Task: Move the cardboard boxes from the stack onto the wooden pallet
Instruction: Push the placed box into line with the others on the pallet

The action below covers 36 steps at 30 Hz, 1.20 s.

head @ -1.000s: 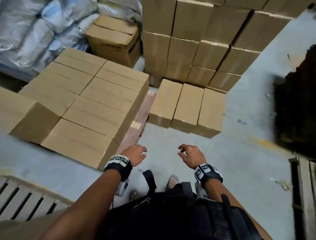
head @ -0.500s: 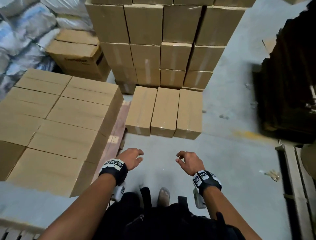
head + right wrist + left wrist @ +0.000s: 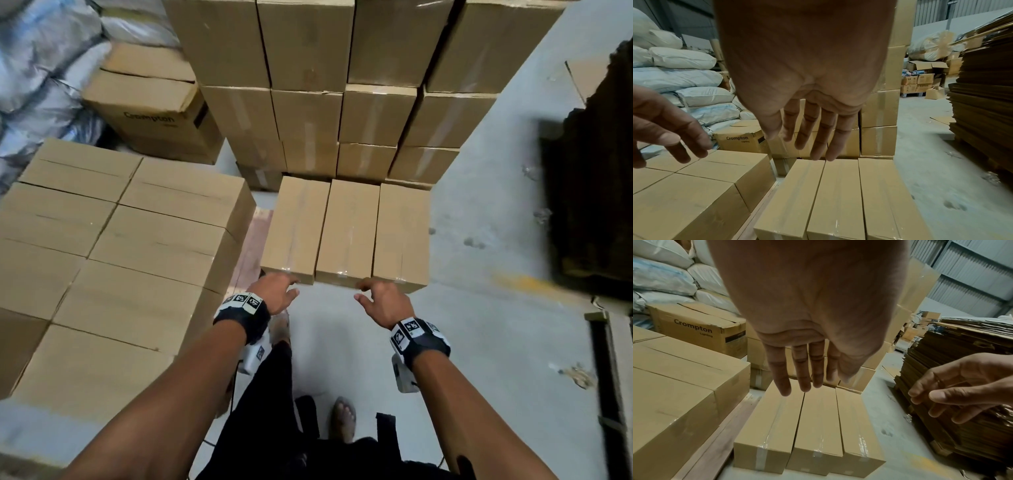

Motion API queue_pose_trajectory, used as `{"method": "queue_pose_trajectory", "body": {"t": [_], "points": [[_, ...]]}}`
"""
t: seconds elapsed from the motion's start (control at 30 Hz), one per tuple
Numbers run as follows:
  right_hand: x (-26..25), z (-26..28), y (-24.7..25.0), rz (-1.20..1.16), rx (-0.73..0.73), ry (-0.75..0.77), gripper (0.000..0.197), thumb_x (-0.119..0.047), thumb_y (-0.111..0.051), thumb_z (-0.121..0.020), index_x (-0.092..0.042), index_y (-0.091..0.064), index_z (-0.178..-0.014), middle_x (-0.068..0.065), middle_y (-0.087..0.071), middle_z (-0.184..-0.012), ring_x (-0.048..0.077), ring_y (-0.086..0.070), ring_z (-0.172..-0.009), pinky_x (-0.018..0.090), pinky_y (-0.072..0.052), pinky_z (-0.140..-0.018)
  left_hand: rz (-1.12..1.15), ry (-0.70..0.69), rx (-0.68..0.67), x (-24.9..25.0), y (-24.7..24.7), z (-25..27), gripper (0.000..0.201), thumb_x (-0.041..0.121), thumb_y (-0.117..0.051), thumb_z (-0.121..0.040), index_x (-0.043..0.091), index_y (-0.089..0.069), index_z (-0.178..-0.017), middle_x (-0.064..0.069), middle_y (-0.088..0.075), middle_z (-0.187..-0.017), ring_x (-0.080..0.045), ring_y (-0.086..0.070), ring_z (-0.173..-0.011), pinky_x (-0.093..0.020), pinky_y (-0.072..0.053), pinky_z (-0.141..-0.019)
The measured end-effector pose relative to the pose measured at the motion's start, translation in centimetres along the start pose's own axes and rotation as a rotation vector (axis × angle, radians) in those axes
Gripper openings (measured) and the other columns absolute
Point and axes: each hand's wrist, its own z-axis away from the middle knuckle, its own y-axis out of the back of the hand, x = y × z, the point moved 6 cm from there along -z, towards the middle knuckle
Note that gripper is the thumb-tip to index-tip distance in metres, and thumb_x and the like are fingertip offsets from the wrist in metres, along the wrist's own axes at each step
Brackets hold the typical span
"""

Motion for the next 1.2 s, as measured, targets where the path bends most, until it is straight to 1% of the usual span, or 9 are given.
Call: {"method": "queue_pose_trajectory", "body": {"t": [0.1, 0.2, 0.37, 0.47, 0.57, 0.77, 0.87, 1.1, 1.2], "points": [[-2.6, -6.0, 0.0, -0.019, 0.014, 0.025, 0.037, -0.046, -0.059, -0.102, -0.029, -0.063, -0.134, 0.0, -0.065, -0.132, 0.025, -0.065, -0.113, 0.042, -0.056, -0.088, 0.01, 0.003, 0.001, -2.9, 2.9, -4.8, 0.047, 0.032, -0.052, -0.105, 0.02, -0.049, -0.15, -0.008, -0.053, -0.151, -0.03, -0.053, -0.135, -0.046, -0.047, -0.111], [-5.4, -11.7, -0.2, -0.026, 0.023, 0.029, 0.043, -0.041, -0.062, -0.101, -0.026, -0.059, -0.141, 0.001, -0.056, -0.143, 0.028, -0.061, -0.123, 0.045, -0.056, -0.09, 0.057, 0.015, 0.038, -6.1, 5.9, -9.3, 0.049, 0.023, -0.051, -0.103, 0.017, -0.044, -0.151, -0.009, -0.047, -0.154, -0.031, -0.052, -0.135, -0.047, -0.046, -0.111], [-8.7, -21.0, -0.6, 0.018, 0.023, 0.011, 0.059, -0.04, -0.064, -0.101, -0.021, -0.046, -0.153, 0.004, -0.04, -0.158, 0.033, -0.049, -0.134, 0.047, -0.054, -0.095, 0.025, 0.001, -0.004, -11.5, 9.1, -16.3, 0.064, 0.027, -0.059, -0.103, 0.017, -0.029, -0.159, -0.009, -0.036, -0.162, -0.03, -0.041, -0.145, -0.052, -0.041, -0.116], [-9.1, -25.2, -1.3, 0.013, 0.003, 0.008, 0.063, -0.04, -0.067, -0.099, -0.019, -0.044, -0.154, 0.006, -0.037, -0.16, 0.036, -0.049, -0.133, 0.048, -0.053, -0.098, 0.009, -0.001, -0.049, -13.7, 10.3, -19.2, 0.068, 0.025, -0.058, -0.104, 0.014, -0.024, -0.162, -0.01, -0.029, -0.166, -0.03, -0.036, -0.149, -0.049, -0.039, -0.118], [-8.9, -28.8, -2.3, 0.019, -0.027, 0.015, 0.063, -0.041, -0.065, -0.1, -0.02, -0.042, -0.155, 0.004, -0.036, -0.16, 0.034, -0.048, -0.134, 0.048, -0.054, -0.095, -0.003, 0.007, -0.085, -15.3, 10.6, -21.9, 0.067, 0.021, -0.055, -0.104, 0.011, -0.023, -0.163, -0.013, -0.029, -0.165, -0.034, -0.037, -0.148, -0.049, -0.038, -0.118], [-7.7, -36.5, -7.2, 0.05, -0.108, 0.048, 0.059, -0.041, -0.062, -0.102, -0.022, -0.043, -0.154, 0.003, -0.038, -0.158, 0.032, -0.048, -0.135, 0.047, -0.055, -0.094, 0.002, 0.026, -0.075, -18.8, 7.8, -28.9, 0.066, 0.019, -0.053, -0.104, 0.012, -0.023, -0.162, -0.01, -0.029, -0.165, -0.032, -0.037, -0.147, -0.046, -0.04, -0.116], [-6.6, -40.2, -10.3, 0.048, -0.118, 0.072, 0.059, -0.039, -0.063, -0.102, -0.021, -0.043, -0.155, 0.004, -0.039, -0.157, 0.033, -0.051, -0.131, 0.047, -0.055, -0.091, 0.033, 0.028, -0.062, -20.8, 5.2, -32.6, 0.066, 0.022, -0.053, -0.103, 0.016, -0.024, -0.162, -0.006, -0.028, -0.166, -0.029, -0.034, -0.149, -0.049, -0.042, -0.115], [-2.8, -48.4, -19.0, -0.025, -0.136, 0.055, 0.06, -0.039, -0.061, -0.101, -0.02, -0.042, -0.155, 0.006, -0.039, -0.156, 0.035, -0.052, -0.131, 0.05, -0.055, -0.097, 0.025, 0.031, -0.145, -26.1, -3.5, -40.3, 0.067, 0.028, -0.05, -0.105, 0.019, -0.018, -0.164, -0.002, -0.024, -0.167, -0.026, -0.035, -0.148, -0.051, -0.043, -0.114], [-1.1, -51.7, -23.4, -0.055, -0.126, 0.035, 0.062, -0.039, -0.063, -0.099, -0.021, -0.041, -0.154, 0.005, -0.038, -0.155, 0.035, -0.052, -0.13, 0.051, -0.056, -0.098, 0.058, 0.043, -0.14, -29.2, -7.8, -43.0, 0.066, 0.03, -0.05, -0.105, 0.017, -0.02, -0.162, -0.005, -0.025, -0.165, -0.029, -0.037, -0.146, -0.052, -0.043, -0.114]]}}
